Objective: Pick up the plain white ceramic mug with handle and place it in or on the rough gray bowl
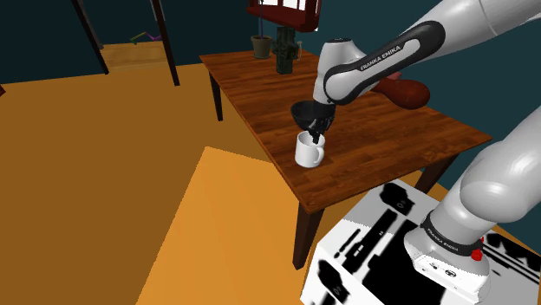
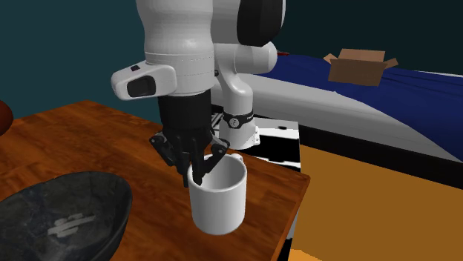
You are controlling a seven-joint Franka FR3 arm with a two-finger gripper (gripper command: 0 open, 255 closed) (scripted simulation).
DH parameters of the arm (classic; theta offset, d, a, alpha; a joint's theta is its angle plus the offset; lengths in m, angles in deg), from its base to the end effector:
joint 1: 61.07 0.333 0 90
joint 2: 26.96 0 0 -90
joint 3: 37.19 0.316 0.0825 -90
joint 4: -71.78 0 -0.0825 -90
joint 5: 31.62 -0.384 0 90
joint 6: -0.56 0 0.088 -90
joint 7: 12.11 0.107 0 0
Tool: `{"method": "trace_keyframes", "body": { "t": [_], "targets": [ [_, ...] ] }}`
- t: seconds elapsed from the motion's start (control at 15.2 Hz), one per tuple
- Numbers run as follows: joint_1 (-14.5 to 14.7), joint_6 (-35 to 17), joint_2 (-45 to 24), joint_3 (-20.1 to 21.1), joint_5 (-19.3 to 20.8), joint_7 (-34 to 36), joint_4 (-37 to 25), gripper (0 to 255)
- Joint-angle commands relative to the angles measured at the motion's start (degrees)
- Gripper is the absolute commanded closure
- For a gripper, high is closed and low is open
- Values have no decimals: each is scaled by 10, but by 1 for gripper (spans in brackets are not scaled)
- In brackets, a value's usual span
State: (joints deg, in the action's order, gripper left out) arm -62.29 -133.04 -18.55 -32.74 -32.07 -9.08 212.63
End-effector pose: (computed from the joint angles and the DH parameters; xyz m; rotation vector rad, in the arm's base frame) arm 0.4639 0.0262 0.3540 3.1369 -0.0041 0.0315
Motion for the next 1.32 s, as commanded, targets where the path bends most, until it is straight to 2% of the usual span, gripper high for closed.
{"method": "trace_keyframes", "body": {
  "t": [0.0,0.26,1.25],
  "targets": [
    [0,0,0,0,0,0,0,255],
    [0,0,0,0,0,0,0,255],
    [1,124,61,-2,-4,-4,-62,255]
  ]
}}
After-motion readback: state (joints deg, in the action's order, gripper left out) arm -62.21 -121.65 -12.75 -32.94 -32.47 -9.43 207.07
